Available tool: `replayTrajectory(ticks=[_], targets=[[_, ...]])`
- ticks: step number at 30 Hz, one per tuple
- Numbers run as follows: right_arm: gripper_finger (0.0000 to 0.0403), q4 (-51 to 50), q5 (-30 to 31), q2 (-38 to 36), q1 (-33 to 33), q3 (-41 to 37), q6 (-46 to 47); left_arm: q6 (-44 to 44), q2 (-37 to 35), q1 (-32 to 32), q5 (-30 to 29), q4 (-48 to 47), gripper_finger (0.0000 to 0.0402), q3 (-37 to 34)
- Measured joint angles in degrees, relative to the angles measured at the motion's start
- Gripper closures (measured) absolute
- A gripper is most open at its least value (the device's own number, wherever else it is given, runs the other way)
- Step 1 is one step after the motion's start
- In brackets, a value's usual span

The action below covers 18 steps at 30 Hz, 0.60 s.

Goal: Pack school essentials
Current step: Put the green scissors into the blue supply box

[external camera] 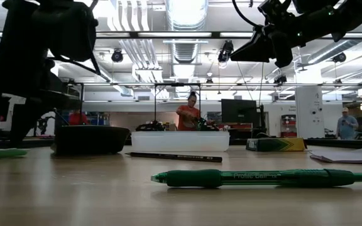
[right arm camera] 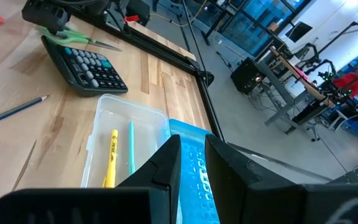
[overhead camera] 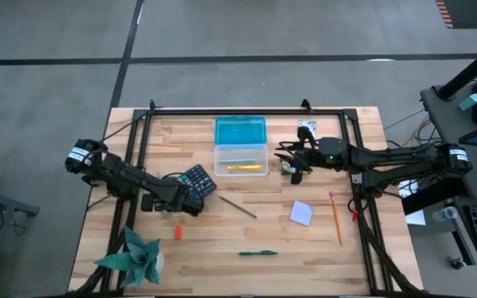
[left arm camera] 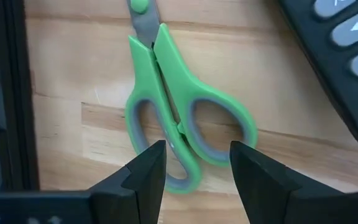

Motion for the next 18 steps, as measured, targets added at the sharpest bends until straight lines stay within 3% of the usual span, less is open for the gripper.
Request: replayTrajectory(ticks=[5,12,18], targets=[[0.0339,-0.1,0.0,0.0,0.0,-0.2,0.0,-0.6,-4.4,-0.1,0.0,1.1,0.0240,-0.6],[0.0339,-0.1,0.0,0.0,0.0,-0.3,-0.3,-7.8,-17.5,-2.9,-6.5,2.6,0.0240,-5.0],[0.0339,0.0,0.0,0.0,0.0,-0.3,-0.1,-11.5,-18.7,-3.5,-6.8,7.5,0.0240,-10.4]])
